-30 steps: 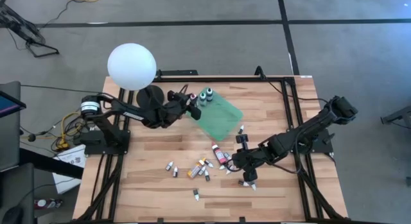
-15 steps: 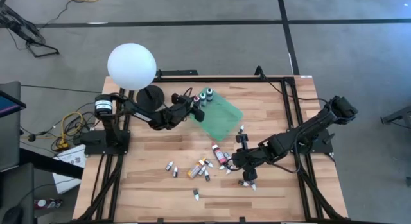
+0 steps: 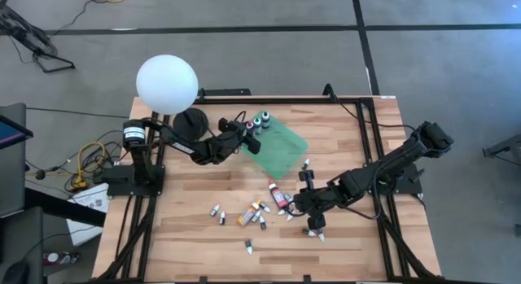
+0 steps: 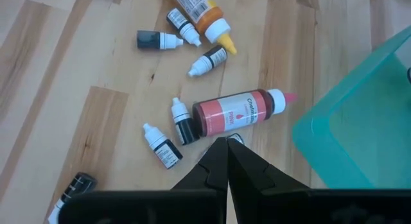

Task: Pick & Place food coloring
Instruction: Put the large red food coloring bottle into the green bin

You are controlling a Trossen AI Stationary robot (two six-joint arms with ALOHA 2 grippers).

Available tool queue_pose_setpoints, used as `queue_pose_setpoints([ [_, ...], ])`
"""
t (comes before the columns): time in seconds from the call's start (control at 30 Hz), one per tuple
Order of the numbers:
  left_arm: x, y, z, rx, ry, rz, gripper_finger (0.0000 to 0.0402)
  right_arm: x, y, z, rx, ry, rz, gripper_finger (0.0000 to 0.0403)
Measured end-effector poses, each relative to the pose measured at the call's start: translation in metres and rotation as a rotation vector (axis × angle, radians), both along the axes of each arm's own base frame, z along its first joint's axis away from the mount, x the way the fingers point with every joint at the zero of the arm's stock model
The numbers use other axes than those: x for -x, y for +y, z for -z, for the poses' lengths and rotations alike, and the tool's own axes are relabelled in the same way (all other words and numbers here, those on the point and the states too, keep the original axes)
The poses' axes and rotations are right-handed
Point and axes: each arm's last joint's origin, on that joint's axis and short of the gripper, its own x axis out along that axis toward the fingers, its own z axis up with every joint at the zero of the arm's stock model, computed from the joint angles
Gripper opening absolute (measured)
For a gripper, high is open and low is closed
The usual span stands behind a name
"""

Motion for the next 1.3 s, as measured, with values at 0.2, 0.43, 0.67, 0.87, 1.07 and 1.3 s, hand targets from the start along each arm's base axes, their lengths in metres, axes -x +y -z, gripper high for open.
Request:
queue_pose_setpoints([
  [0.2, 0.000, 0.000, 0.001, -0.006, 0.025, 0.001, 0.0120, 0.000, 0.000, 0.000, 0.000, 0.000, 0.000, 0.0000],
  [0.43, 0.002, 0.001, 0.002, -0.014, 0.038, -0.035, 0.0120, 0.000, 0.000, 0.000, 0.000, 0.000, -0.001, 0.0000],
  [0.67, 0.002, 0.001, 0.002, -0.001, 0.018, -0.053, 0.0120, 0.000, 0.000, 0.000, 0.000, 0.000, -0.001, 0.0000],
  [0.87, -0.001, 0.001, 0.017, 0.024, -0.028, -0.066, 0.0120, 0.000, 0.000, 0.000, -0.001, -0.001, 0.000, 0.0000],
  [1.07, -0.005, 0.001, 0.030, 0.009, -0.080, -0.097, 0.0120, 0.000, 0.000, 0.000, -0.001, 0.000, 0.000, 0.0000],
  [1.3, -0.005, -0.001, 0.032, -0.018, -0.071, -0.104, 0.0120, 0.000, 0.000, 0.000, 0.000, 0.000, 0.000, 0.0000],
])
